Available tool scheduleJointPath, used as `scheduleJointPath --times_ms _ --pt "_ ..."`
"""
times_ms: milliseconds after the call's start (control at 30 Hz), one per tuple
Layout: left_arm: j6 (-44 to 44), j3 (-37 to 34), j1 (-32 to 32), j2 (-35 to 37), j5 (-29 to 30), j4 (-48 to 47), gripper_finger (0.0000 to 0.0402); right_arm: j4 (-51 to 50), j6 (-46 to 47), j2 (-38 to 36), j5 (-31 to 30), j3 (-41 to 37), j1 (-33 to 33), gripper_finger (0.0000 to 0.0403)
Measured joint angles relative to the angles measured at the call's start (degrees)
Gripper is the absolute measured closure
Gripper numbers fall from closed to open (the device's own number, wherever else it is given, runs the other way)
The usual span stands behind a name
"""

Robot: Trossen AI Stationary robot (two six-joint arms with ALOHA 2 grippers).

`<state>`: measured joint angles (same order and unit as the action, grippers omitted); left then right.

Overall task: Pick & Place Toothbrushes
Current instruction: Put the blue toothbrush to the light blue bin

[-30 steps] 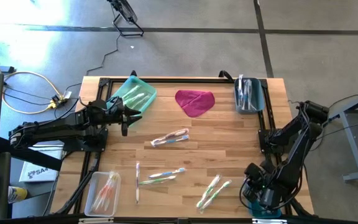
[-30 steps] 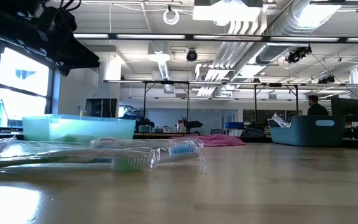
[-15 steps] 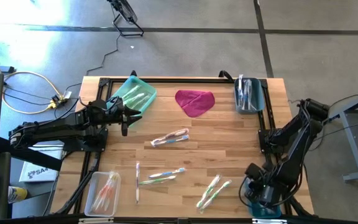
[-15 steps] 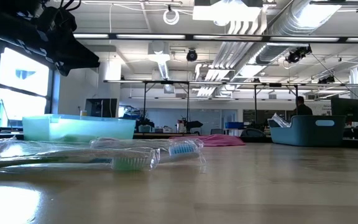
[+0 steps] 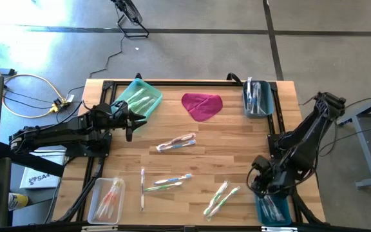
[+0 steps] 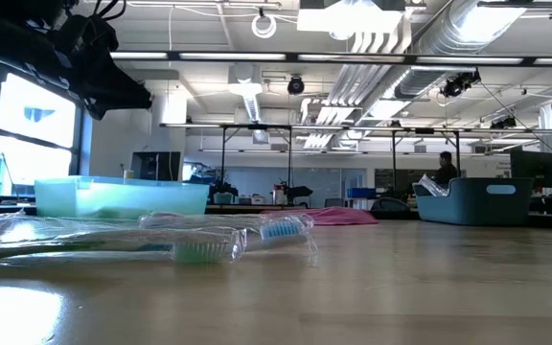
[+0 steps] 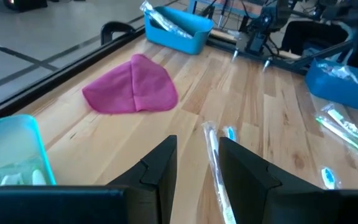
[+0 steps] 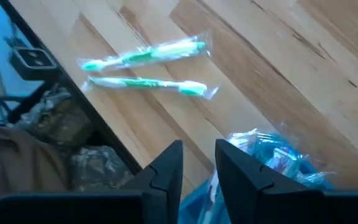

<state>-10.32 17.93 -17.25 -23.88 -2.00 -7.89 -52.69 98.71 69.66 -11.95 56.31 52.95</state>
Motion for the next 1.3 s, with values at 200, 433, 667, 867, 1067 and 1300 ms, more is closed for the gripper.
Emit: scheduleJointPath --times_ms 200,433,667,867,1067,1300 --pt "0.01 0.0 -0.01 -0.02 0.0 -2.18 0.0286 0.55 -3.55 -1.04 -5.82 0.0 -2.74 0.0317" --pt "-0.23 0.0 0.01 0.0 0.09 -2.59 0.0286 6.6 -20.35 -1.08 -22.51 0.0 -8.22 0.0317" --pt "-1.98 0.0 0.0 0.0 0.09 -2.57 0.0286 15.83 -43.84 -1.02 -32.11 0.0 -14.73 0.0318" --pt "-1.98 0.0 0.01 0.0 0.09 -2.29 0.0286 20.35 -54.29 -1.0 -32.92 0.0 -20.08 0.0318" --pt "-1.98 0.0 0.0 0.0 0.11 -2.44 0.0286 20.83 -55.49 -0.67 -32.93 0.0 -25.18 0.0318" --pt "-1.98 0.0 0.01 0.0 0.11 -2.54 0.0286 20.81 -55.67 1.6 -32.91 0.0 -31.35 0.0318"
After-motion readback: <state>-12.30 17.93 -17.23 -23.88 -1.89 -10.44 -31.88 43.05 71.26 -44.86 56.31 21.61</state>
